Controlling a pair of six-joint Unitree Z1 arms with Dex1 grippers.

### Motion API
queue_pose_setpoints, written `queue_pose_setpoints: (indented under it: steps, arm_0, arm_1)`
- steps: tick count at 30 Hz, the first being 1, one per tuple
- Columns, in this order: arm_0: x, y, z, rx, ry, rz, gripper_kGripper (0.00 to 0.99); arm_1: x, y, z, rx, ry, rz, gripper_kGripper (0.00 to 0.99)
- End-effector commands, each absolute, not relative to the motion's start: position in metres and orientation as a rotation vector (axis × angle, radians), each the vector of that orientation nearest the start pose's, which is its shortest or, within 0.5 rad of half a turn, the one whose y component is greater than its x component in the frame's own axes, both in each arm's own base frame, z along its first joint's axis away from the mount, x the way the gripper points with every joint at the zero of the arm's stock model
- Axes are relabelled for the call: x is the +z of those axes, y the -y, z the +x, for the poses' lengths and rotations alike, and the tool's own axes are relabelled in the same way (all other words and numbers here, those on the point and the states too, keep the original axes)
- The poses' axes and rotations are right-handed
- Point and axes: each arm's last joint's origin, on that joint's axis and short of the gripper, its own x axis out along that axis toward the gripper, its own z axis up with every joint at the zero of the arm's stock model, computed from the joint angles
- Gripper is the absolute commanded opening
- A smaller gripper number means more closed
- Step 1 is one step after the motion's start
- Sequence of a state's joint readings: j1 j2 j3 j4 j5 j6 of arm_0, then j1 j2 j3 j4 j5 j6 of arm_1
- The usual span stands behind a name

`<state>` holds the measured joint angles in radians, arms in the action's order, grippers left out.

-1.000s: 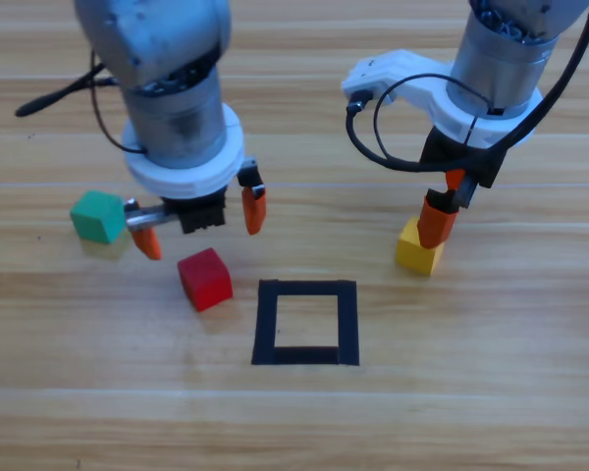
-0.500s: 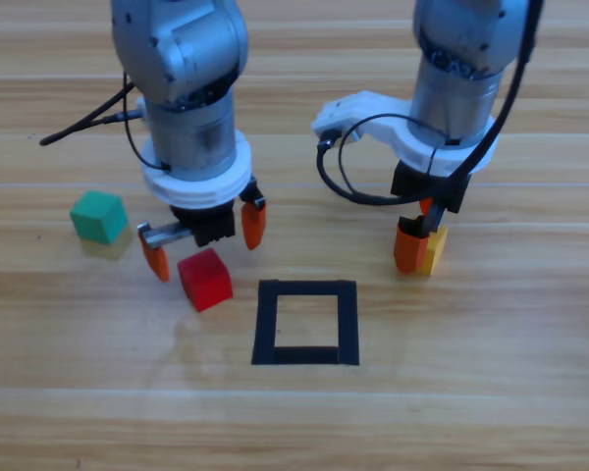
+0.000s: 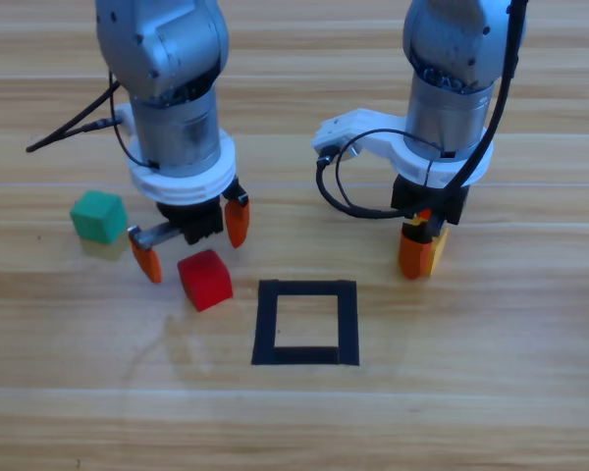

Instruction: Stack the blocks in the rectangular block: red at the bottom, yellow in the middle, green on top

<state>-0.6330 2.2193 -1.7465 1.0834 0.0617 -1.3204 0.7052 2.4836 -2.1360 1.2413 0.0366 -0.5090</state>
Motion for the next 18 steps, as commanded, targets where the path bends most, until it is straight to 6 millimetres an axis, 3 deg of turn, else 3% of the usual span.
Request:
queue_pose_setpoints:
  steps: [1,5,7,13,18]
  arm_0:
    - [0.187,0.258,0.347,0.597,-1.493,-0.497,0.937]
    - [0.185,0.262,0.343,0.584,-1.495,-0.499,0.934]
    - [0.184,0.264,0.342,0.576,-1.496,-0.500,0.933]
    - [0.179,0.269,0.339,0.567,-1.500,-0.495,0.899]
    - [0.173,0.269,0.338,0.566,-1.502,-0.494,0.876]
  arm_1:
    - [0.148,-0.331,0.375,0.998,-1.472,-0.933,0.557]
    - [0.153,-0.325,0.377,0.964,-1.496,-0.905,0.143]
    - [0.166,-0.320,0.375,0.938,-1.505,-0.881,0.015]
    - [0.227,-0.300,0.353,0.898,-1.476,-0.786,0.000]
    - [0.241,-0.295,0.340,0.940,-1.487,-0.650,0.000]
